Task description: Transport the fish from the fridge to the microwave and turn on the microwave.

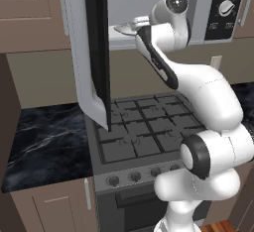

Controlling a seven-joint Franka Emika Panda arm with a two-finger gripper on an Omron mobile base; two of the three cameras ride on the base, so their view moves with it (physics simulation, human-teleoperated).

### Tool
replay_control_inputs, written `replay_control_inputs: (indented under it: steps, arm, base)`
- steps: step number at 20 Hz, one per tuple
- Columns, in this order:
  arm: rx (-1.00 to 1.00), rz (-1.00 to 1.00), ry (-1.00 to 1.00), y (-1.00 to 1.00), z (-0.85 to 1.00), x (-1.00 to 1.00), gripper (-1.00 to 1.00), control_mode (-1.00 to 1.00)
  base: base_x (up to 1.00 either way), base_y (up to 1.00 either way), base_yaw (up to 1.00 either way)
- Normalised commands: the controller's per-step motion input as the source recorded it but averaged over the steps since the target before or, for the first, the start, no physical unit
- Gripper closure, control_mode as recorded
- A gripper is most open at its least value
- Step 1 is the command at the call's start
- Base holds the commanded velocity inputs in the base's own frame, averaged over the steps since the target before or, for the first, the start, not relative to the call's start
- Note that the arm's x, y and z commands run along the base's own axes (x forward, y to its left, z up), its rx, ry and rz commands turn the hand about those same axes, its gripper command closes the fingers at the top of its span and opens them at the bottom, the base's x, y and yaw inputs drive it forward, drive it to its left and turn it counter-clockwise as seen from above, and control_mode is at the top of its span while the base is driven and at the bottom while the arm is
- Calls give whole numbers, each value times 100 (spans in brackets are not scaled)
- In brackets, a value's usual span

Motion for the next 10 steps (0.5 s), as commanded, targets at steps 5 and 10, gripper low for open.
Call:
replay_control_inputs:
  steps: [5, 10]
  arm:
    - [1, 1, 0, -9, 1, -62, -100, -100]
    - [1, 2, -2, -10, 0, -69, -100, -100]
  base:
    - [0, 0, 0]
    - [0, 0, 0]
